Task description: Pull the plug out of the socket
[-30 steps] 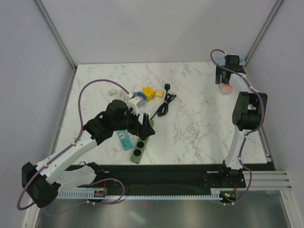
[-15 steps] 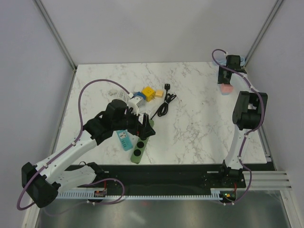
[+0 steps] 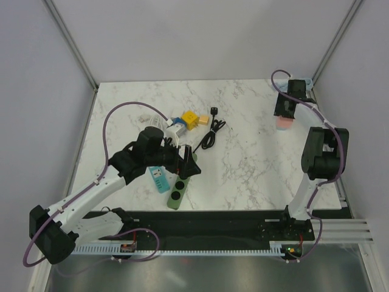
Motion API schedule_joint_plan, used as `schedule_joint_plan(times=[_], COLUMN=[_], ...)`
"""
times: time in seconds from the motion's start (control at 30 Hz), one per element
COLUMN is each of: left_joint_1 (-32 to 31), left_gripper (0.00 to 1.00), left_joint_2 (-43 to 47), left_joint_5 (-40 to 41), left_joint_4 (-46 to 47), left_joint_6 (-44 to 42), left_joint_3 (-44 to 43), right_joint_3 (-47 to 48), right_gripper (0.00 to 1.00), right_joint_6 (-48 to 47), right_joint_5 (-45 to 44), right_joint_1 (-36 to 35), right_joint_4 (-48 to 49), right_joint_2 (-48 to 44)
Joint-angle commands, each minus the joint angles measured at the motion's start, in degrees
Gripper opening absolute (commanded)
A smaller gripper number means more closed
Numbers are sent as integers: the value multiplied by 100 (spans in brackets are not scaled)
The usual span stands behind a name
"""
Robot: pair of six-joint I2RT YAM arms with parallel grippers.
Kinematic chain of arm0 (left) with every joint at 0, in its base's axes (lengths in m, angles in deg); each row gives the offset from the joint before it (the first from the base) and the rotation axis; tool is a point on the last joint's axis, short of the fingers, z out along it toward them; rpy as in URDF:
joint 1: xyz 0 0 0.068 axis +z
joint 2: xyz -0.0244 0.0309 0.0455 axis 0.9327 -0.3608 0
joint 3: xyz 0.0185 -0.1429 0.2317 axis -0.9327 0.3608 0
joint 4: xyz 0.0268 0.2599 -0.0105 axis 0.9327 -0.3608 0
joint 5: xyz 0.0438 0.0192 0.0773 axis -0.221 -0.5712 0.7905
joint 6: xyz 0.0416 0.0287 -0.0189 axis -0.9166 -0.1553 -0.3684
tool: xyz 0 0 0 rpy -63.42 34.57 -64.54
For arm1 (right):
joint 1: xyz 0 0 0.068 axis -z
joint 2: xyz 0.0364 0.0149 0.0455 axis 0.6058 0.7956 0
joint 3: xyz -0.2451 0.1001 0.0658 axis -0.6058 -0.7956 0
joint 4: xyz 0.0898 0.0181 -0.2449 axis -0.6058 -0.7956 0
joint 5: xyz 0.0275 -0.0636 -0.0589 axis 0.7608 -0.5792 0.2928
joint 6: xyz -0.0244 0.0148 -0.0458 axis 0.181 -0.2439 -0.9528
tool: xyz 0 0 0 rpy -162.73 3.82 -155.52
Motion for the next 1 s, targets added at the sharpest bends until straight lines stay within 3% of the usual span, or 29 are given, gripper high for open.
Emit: schedule_joint_plan(times=[0.0,0.17,0.37,0.63,0.77,0.97], left_joint_1=[18,9,0,0,0,0], left_gripper=[97,96,96,95,95,95], left_joint_2=[-105,-184,-368,-501,-632,-633], left_joint_5=[-259,-373,-496,-567,-646,-681], left_joint_4=[288,341,464,727,842,842], left_joint_6=[222,239,248,301,363,371], left_joint_3=[-221,-265,-248,-90,-63,-142], right_joint_3=[-417,-1077,-2254,-3564,-3925,-3663], right_gripper=[0,0,0,0,0,3], right_joint_6=[745,1589,1801,2908,3646,4455], right_joint_5=[47,-279,-886,-711,-763,-1097], right_joint_1=[-432,-932,-1838,-2777,-3508,-4413], right_joint_4=[-343,-967,-1529,-2023,-1979,-1768], right_joint_2=[-830,-1655,-2676,-4091,-4163,-3671])
